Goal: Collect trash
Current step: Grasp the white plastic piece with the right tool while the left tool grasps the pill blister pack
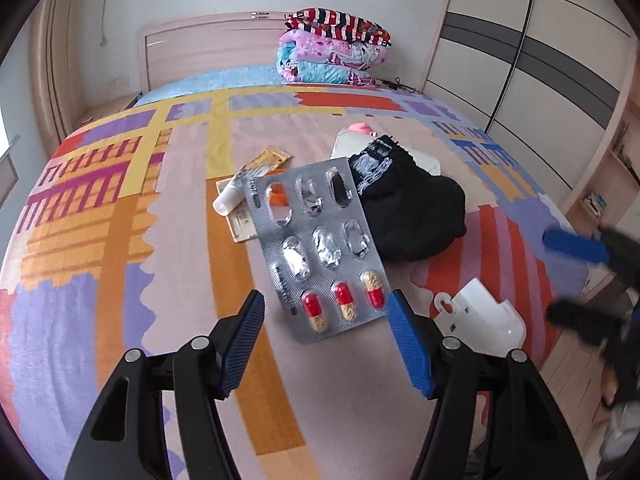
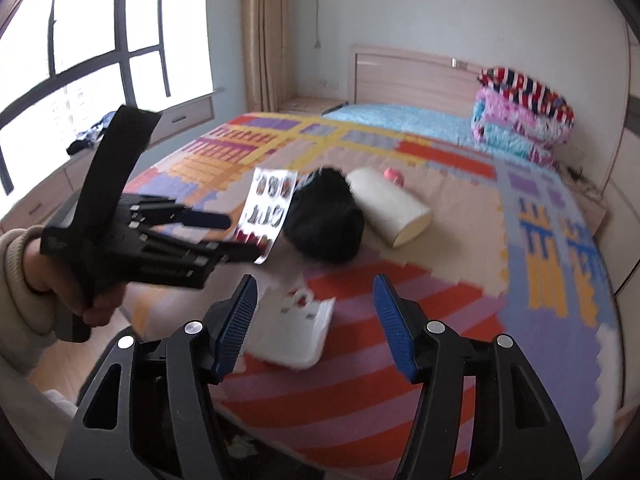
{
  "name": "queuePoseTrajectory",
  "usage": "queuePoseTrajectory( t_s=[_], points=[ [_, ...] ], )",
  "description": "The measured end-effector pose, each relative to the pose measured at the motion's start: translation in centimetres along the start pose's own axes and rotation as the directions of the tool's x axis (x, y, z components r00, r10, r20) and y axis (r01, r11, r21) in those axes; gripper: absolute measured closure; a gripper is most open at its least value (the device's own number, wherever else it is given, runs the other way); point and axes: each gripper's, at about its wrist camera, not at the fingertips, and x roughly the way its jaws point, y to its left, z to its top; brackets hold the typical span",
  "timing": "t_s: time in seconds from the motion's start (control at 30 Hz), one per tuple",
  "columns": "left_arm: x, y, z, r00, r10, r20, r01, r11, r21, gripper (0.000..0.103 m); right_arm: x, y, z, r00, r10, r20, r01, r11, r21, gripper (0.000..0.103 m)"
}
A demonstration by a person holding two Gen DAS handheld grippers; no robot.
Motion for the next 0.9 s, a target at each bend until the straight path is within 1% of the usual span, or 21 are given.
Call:
queuePoseTrajectory(
  t_s=[0.03, 0.07, 0.2, 0.23, 0.3, 0.4, 0.47, 0.63, 0.73, 0.77, 0.8, 0.87, 0.9],
  points=[
    [0.1, 0.0, 0.1, 1.000, -0.002, 0.002, 0.002, 1.000, -0.003, 0.042, 0.1, 0.2, -0.3, 1.000, 0.000, -0.007, 0.000, 1.000, 0.004, 0.037],
    [0.2, 0.0, 0.1, 1.000, -0.002, 0.000, 0.002, 1.000, -0.006, 0.042, 0.3, 0.5, -0.7, 1.000, 0.002, -0.014, -0.002, 1.000, 0.009, 0.035],
    [0.7, -0.1, 0.3, 1.000, -0.003, -0.014, 0.003, 1.000, -0.020, 0.042, 1.1, 1.4, -2.3, 0.999, 0.026, -0.046, -0.025, 0.999, 0.028, 0.034],
    [0.7, -0.2, 0.3, 1.000, 0.000, -0.014, -0.001, 1.000, -0.015, 0.042, 1.3, 1.7, -2.5, 0.998, 0.029, -0.050, -0.027, 0.999, 0.030, 0.030],
    [0.8, -0.3, 0.3, 1.000, 0.005, -0.013, -0.006, 1.000, -0.017, 0.042, 1.5, 2.0, -2.8, 0.998, 0.027, -0.052, -0.026, 0.999, 0.029, 0.027],
    [1.0, -0.5, 0.5, 1.000, 0.017, -0.014, -0.017, 0.999, -0.031, 0.042, 1.8, 2.5, -3.1, 0.999, 0.009, -0.054, -0.008, 1.000, 0.026, 0.026],
    [1.2, -0.7, 0.7, 1.000, 0.026, -0.015, -0.026, 0.999, -0.032, 0.038, 2.2, 2.7, -3.1, 0.998, -0.006, -0.055, 0.007, 1.000, 0.030, 0.026],
    [1.7, -1.1, 1.0, 0.997, 0.074, -0.014, -0.075, 0.996, -0.041, 0.038, 3.2, 2.8, -3.1, 0.996, -0.073, -0.049, 0.076, 0.995, 0.061, 0.026],
    [1.7, -0.9, 1.0, 0.997, 0.075, -0.010, -0.075, 0.996, -0.047, 0.038, 3.4, 2.6, -3.1, 0.996, -0.087, -0.035, 0.090, 0.993, 0.082, 0.026],
    [1.7, -1.0, 1.0, 0.997, 0.078, -0.009, -0.079, 0.996, -0.043, 0.040, 3.4, 2.6, -3.1, 0.995, -0.094, -0.029, 0.097, 0.992, 0.086, 0.031],
    [1.7, -1.0, 0.9, 0.996, 0.084, -0.007, -0.084, 0.996, -0.036, 0.040, 3.4, 2.5, -3.1, 0.995, -0.097, -0.027, 0.099, 0.991, 0.087, 0.046],
    [1.5, -0.9, 0.8, 0.998, 0.056, 0.001, -0.056, 0.998, -0.030, 0.043, 3.5, 2.2, -3.0, 0.996, -0.085, -0.029, 0.087, 0.991, 0.098, 0.047],
    [1.4, -0.8, 0.7, 0.999, 0.052, 0.003, -0.052, 0.998, -0.027, 0.044, 3.5, 2.1, -3.0, 0.995, -0.091, -0.029, 0.094, 0.991, 0.100, 0.047]
  ],
)
